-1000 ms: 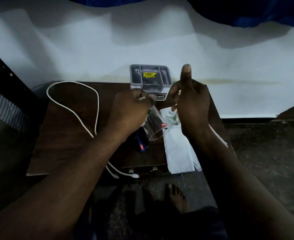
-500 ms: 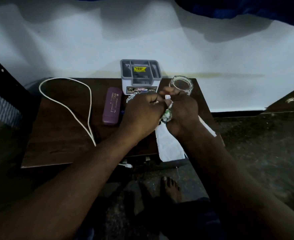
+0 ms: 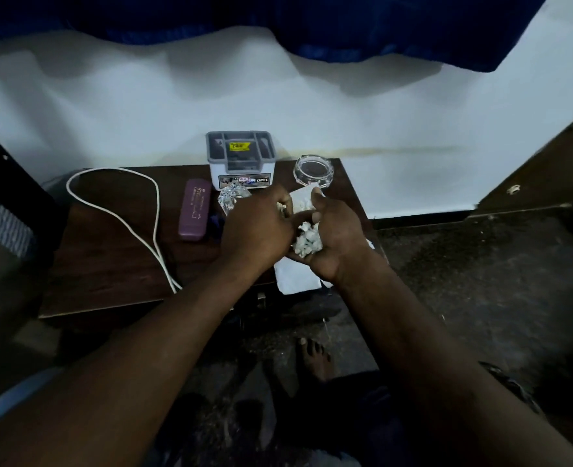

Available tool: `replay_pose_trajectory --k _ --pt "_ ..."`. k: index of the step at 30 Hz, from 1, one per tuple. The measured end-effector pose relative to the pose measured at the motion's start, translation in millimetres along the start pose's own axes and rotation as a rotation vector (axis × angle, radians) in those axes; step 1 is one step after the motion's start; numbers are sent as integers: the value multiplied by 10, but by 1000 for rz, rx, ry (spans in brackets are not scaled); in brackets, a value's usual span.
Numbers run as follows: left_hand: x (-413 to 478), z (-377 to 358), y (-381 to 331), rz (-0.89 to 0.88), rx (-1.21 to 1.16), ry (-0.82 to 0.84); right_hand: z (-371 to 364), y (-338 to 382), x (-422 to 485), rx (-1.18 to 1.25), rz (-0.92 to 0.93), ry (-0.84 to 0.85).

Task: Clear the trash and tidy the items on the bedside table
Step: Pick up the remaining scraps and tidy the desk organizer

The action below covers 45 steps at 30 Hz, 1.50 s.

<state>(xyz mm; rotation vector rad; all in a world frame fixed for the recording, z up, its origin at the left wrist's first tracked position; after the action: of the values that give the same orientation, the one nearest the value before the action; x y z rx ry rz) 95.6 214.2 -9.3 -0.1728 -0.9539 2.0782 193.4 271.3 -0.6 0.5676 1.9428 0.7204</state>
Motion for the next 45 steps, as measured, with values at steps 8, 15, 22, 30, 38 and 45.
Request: replay_pose_trajectory --k 8,15,22,30,38,45 --pt "-475 -142 -595 134 -647 206 689 260 -508 -159 321 -240" --pt "-1021 -333 -1424 174 -738 335 1333 417 -1060 -151 486 -270" --pt "-1597 -710 -2123 179 -722 400 2081 413 -1594 -70 605 -395" --pt "-2427 -1464 -2629 446 -762 595 3062 158 -1958 198 529 -664" --pt "-2810 -2279 -2672 673 -1085 850 3576 -87 -1874 681 421 -511" --pt "-2680 -2596 -2458 791 -1014 773 3670 -367 -1759 67 465 -587"
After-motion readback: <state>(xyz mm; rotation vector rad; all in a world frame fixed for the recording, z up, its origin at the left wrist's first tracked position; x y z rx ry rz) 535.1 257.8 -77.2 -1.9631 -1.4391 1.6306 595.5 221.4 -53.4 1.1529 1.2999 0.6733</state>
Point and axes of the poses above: each hand's wrist, its own x-axis towards the middle knuckle, its own z-axis out of the back of the hand, y = z × x, the point moved 3 cm from there along x, towards the middle knuckle, and after that the axes turned 6 degrees about x, right-handed, at the moved point
